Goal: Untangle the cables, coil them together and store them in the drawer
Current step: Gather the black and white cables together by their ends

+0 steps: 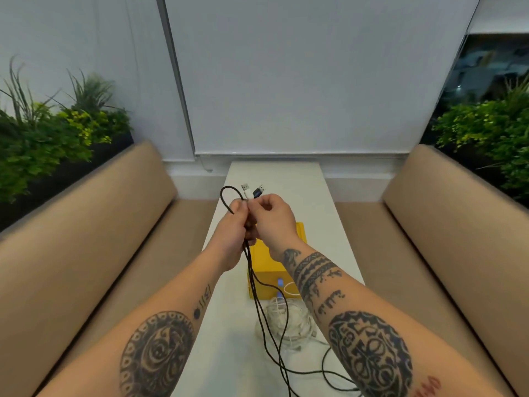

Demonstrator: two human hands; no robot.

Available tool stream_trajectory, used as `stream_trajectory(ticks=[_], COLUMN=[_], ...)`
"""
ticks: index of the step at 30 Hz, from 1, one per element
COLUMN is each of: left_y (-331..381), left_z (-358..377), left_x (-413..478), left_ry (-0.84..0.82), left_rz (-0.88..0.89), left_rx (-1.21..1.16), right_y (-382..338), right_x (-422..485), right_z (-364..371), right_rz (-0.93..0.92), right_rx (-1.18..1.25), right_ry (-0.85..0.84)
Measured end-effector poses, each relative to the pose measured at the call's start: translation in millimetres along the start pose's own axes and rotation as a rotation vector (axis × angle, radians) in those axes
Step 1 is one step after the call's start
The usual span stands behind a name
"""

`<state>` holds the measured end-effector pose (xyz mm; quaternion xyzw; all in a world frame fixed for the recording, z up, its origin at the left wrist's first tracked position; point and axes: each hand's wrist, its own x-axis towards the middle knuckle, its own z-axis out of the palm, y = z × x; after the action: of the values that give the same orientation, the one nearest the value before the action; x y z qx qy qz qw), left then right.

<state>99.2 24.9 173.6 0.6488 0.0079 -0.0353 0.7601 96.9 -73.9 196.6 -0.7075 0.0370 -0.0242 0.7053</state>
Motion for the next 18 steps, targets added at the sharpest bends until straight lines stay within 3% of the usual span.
stream_trajectory(ticks=[4, 8, 18], left_y=[-2, 4, 58], left_z=[2, 0, 0], left_x=[4, 6, 17], left_ry=[-0.016, 0.049, 0.131], left_rz=[-0.008, -0.110, -0.148], left_rx=[0.089, -0.070, -0.348], right_y=[-4, -10, 42], right_x=[0, 0, -6], right_z=[5, 0, -55], right_rz=[0.206, 0.248, 0.182], right_rx=[0.194, 0.225, -0.350], right_ry=[0.006, -0.079, -0.713])
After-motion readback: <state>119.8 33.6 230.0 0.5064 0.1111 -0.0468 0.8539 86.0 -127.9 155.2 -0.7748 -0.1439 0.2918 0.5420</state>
